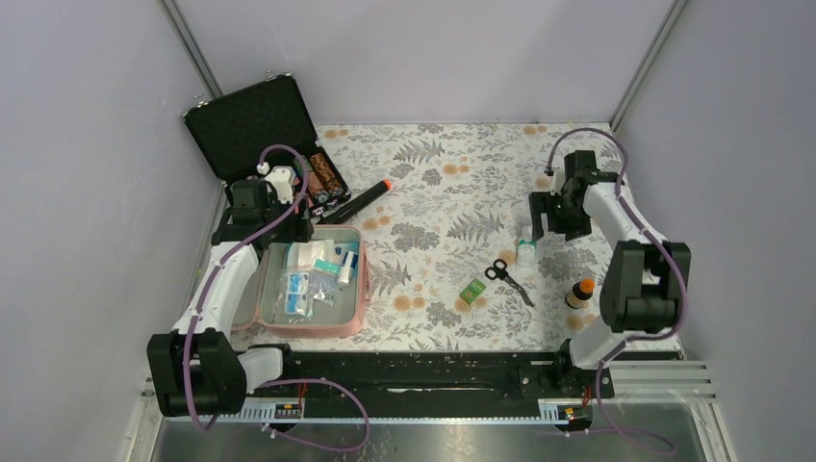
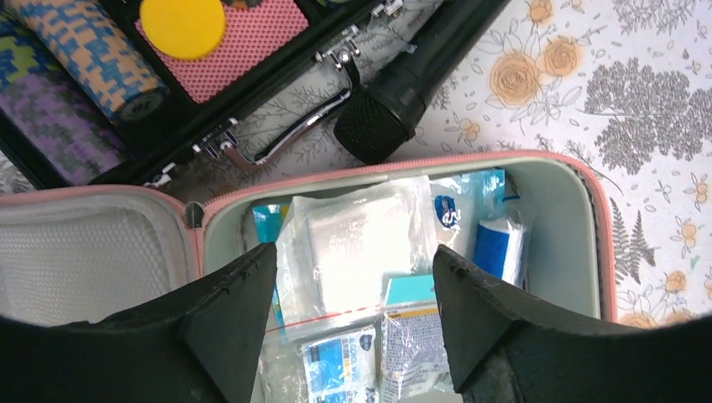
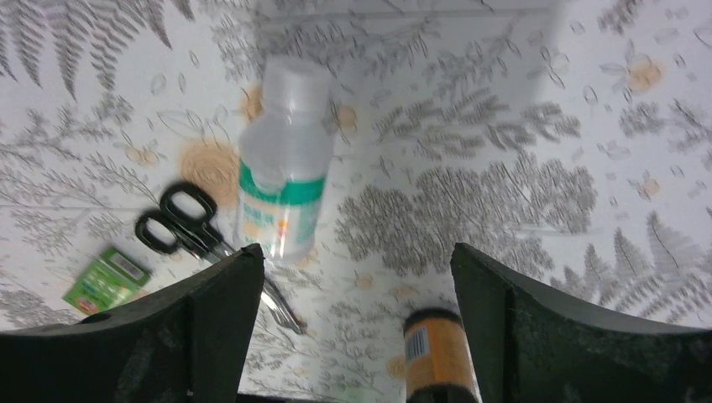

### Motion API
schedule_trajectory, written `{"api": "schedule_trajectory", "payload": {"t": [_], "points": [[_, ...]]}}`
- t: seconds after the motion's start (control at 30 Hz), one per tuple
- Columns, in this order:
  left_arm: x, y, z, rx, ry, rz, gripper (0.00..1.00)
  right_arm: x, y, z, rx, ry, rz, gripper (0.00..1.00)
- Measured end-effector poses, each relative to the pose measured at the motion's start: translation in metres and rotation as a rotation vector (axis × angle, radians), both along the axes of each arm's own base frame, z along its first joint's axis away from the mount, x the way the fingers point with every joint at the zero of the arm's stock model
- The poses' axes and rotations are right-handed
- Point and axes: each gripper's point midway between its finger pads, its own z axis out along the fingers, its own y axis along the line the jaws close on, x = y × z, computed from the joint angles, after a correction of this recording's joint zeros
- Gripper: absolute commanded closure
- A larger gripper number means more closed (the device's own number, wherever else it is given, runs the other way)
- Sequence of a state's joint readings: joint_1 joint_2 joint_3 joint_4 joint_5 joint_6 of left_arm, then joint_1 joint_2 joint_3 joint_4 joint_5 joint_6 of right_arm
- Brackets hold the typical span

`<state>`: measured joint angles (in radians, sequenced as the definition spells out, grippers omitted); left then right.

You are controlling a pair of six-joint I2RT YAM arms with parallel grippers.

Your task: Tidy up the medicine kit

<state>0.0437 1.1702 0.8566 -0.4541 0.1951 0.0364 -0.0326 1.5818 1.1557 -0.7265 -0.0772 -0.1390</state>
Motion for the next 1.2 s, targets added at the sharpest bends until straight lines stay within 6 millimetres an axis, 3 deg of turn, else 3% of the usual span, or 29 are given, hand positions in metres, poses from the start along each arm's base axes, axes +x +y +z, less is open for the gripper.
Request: {"api": "schedule_trajectory", "payload": {"t": [0.13, 0.33, 0.5, 0.6, 0.7, 1.0, 1.2], "points": [[-0.007, -0.004, -0.004, -0.017, 0.032, -0.015, 0.32, 0.021, 0.009, -0.016, 0.056, 0.053, -0.008, 0.15], [-0.020, -0.014, 0.005, -0.058, 0.078, -0.055, 0.32, 0.021, 0.023, -0.035, 0.122, 0.140, -0.015, 0.24], [-0.023, -0.016, 0.019, -0.062, 0.054, -0.073, 0.31, 0.024, 0.041, -0.042, 0.163, 0.166, 0.011, 0.39], [-0.025, -0.016, 0.023, -0.062, 0.048, -0.074, 0.31, 0.021, 0.053, -0.048, 0.178, 0.191, 0.032, 0.41], [-0.027, -0.016, 0.022, -0.061, 0.053, -0.075, 0.31, 0.019, 0.058, -0.050, 0.190, 0.206, 0.037, 0.41], [-0.028, -0.015, 0.021, -0.062, 0.061, -0.070, 0.31, 0.018, 0.061, -0.051, 0.188, 0.206, 0.041, 0.66], [-0.028, -0.012, 0.021, -0.065, 0.061, -0.062, 0.31, 0.012, 0.079, -0.046, 0.179, 0.169, 0.130, 0.68]]}}
